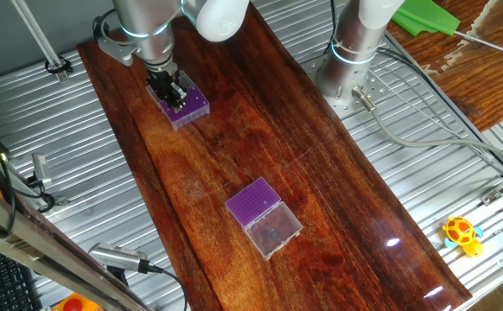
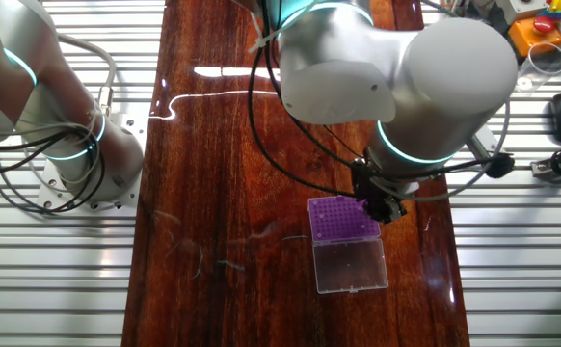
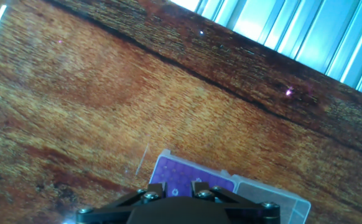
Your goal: Transfer all small pipette tips from one holder to another
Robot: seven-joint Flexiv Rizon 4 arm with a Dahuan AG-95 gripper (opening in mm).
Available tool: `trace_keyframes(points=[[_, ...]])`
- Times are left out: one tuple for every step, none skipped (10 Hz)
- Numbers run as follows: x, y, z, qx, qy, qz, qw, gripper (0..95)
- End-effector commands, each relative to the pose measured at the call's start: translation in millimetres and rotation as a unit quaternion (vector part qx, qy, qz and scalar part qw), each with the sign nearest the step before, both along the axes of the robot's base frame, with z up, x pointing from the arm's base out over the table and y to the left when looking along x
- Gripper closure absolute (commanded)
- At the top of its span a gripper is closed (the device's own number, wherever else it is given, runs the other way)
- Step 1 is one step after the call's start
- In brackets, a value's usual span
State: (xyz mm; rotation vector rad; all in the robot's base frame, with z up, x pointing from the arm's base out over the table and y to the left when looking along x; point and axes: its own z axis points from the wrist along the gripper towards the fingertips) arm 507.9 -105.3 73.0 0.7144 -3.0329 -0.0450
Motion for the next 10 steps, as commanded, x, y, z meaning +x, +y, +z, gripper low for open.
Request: trace_keyframes(points=[[-4.9,4.0,5.6,-0.002,0.004,-0.005,1.0,76.0],[-4.9,4.0,5.6,-0.002,0.005,-0.009,0.9999,76.0],[-4.9,4.0,5.6,-0.003,0.004,-0.011,0.9999,76.0],[-4.9,4.0,5.6,-0.002,0.002,-0.009,1.0,76.0],[-4.9,4.0,5.6,-0.003,0.002,-0.009,0.9999,76.0],[-4.9,4.0,5.6,-0.004,0.001,-0.008,1.0,76.0],[-1.8,2.9,4.6,-0.004,0.001,-0.006,1.0,76.0],[-0.4,2.4,3.3,-0.005,0.001,-0.006,1.0,76.0],[0.2,1.7,-0.5,-0.006,-0.001,-0.006,1.0,76.0],[0.2,1.4,-1.4,-0.006,-0.001,-0.006,1.0,76.0]])
